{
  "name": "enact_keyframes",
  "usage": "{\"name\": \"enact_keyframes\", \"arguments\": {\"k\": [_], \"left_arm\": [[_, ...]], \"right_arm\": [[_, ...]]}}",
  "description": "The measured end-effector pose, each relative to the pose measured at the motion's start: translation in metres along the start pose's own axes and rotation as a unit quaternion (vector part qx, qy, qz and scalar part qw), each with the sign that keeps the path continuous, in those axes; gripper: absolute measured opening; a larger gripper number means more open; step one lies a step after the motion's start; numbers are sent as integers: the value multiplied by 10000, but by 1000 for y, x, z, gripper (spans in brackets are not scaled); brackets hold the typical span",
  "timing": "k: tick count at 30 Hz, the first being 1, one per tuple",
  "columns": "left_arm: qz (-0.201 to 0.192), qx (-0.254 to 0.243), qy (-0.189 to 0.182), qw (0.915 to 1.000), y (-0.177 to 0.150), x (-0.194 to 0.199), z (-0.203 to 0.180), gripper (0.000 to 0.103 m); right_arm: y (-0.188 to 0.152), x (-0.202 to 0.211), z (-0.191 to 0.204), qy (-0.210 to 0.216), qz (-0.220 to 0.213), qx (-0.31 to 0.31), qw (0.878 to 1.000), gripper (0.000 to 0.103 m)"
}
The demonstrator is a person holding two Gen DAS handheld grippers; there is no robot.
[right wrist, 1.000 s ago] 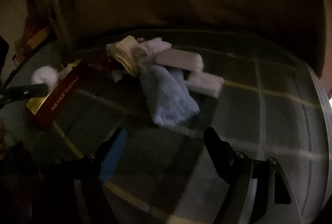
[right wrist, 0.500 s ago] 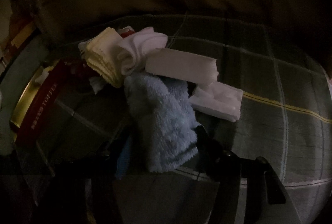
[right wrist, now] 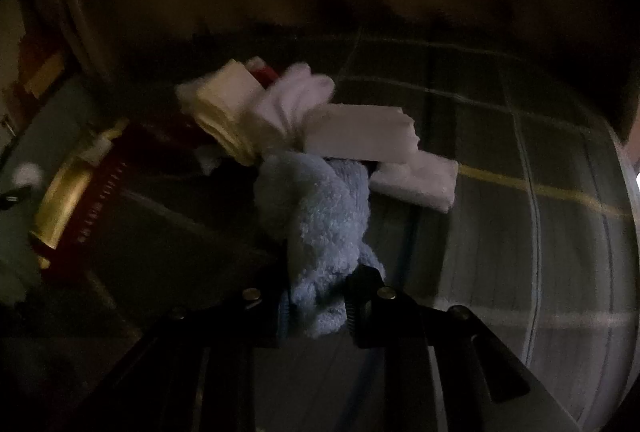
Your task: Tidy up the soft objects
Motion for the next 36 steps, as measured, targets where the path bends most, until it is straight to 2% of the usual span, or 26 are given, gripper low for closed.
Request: {"name": "enact_keyframes", "arguments": {"k": [5,7,10,16,21,23,25,28,33,36], "left_arm": [[118,-104,107,9998,9,-28,14,20],[124,-180,270,9994,12,-38,19,20],[132,-179,264,9994,14,-48,24,20],[221,-286,413,9985,14,-63,31,20],[148,-316,564,9978,15,-61,36,23],[137,-346,582,9976,14,-59,37,27],[138,-358,691,9969,14,-56,39,38],[60,-505,997,9937,15,-51,38,49],[-51,-699,956,9930,19,-43,33,51],[-212,-601,767,9950,22,-33,34,53]], "right_arm": [[-12,36,10,334,-275,-311,9986,20],[-14,44,12,414,-312,-397,9979,20],[-21,59,12,509,-387,-501,9967,20],[-24,77,19,666,-490,-618,9947,20],[-29,83,28,762,-460,-605,9942,20],[-28,82,33,817,-449,-589,9939,20],[-28,81,38,852,-437,-560,9938,20],[-26,79,49,945,-418,-491,9934,20],[-24,77,68,1084,-386,-341,9928,20],[-21,77,80,1172,-396,-252,9920,20]]}}
Point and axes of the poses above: each gripper's, at about its wrist camera, not at the fingertips, and x roughly against the way its jaws point, z to its left, y to its top, the point moved 4 cm from there along -x, roughly the way its jaws point, and after that the axes turned 3 degrees about -x, right-handed, at the moved point
